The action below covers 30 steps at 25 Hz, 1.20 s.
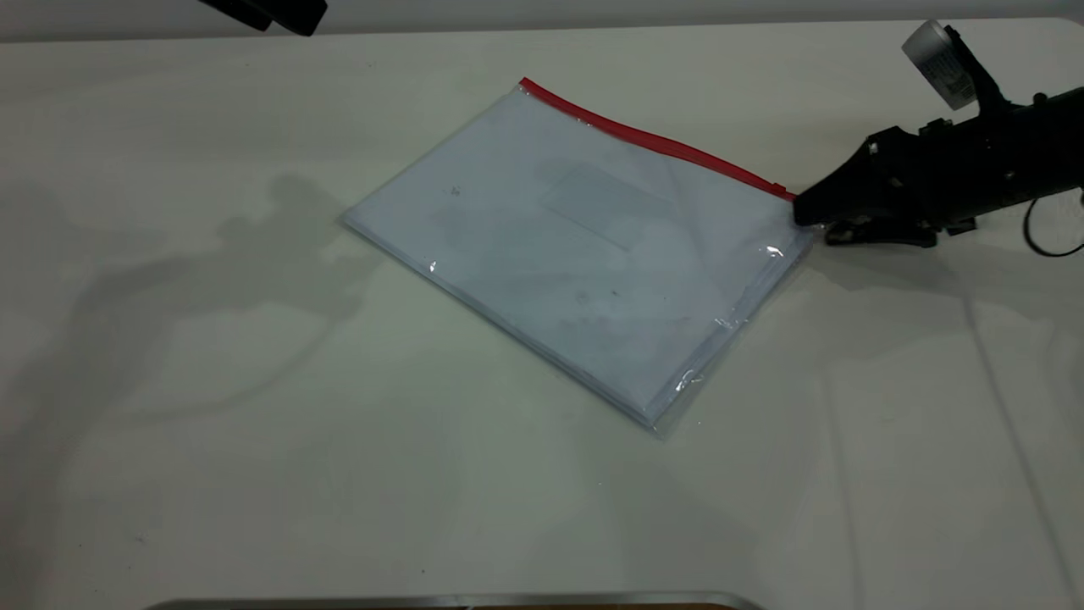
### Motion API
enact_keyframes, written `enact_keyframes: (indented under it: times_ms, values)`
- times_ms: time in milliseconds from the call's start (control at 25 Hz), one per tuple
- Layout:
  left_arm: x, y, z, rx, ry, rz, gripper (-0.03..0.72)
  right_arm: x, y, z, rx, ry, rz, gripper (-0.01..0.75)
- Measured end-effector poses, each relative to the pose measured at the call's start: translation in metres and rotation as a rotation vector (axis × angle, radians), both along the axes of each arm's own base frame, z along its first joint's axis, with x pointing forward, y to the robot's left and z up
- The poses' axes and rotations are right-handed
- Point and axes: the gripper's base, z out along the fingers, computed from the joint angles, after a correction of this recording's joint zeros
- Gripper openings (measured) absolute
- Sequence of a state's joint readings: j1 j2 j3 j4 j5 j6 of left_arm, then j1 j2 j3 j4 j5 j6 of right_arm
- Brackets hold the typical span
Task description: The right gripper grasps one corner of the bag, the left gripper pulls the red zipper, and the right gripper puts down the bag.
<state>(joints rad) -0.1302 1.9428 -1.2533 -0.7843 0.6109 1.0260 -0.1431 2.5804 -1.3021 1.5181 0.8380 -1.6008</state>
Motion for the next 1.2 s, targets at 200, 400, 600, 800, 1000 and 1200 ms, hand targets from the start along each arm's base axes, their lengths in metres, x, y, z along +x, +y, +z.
enact_keyframes:
  times_ms: [200,400,600,800,1000,1200]
  values:
    - [0.000,0.000,0.000,0.000,0.000,0.000,0.546,-0.001,0.014,-0.004,0.042,-0.012,0.006,0.526]
    - [0.000,0.000,0.000,0.000,-0.001,0.001,0.546,0.001,0.023,-0.003,0.052,-0.043,0.019,0.389]
    - [0.000,0.000,0.000,0.001,-0.001,-0.001,0.546,0.002,0.025,-0.001,0.072,-0.071,0.036,0.064]
    - [0.000,-0.001,0.000,0.025,-0.050,-0.080,0.546,0.004,0.032,0.011,0.144,-0.172,0.175,0.034]
    - [-0.004,-0.014,0.000,0.054,-0.109,-0.209,0.546,0.011,0.053,0.024,0.167,-0.231,0.360,0.034]
    - [-0.010,-0.035,-0.003,0.078,-0.164,-0.358,0.546,0.017,0.097,0.048,0.062,-0.294,0.568,0.034]
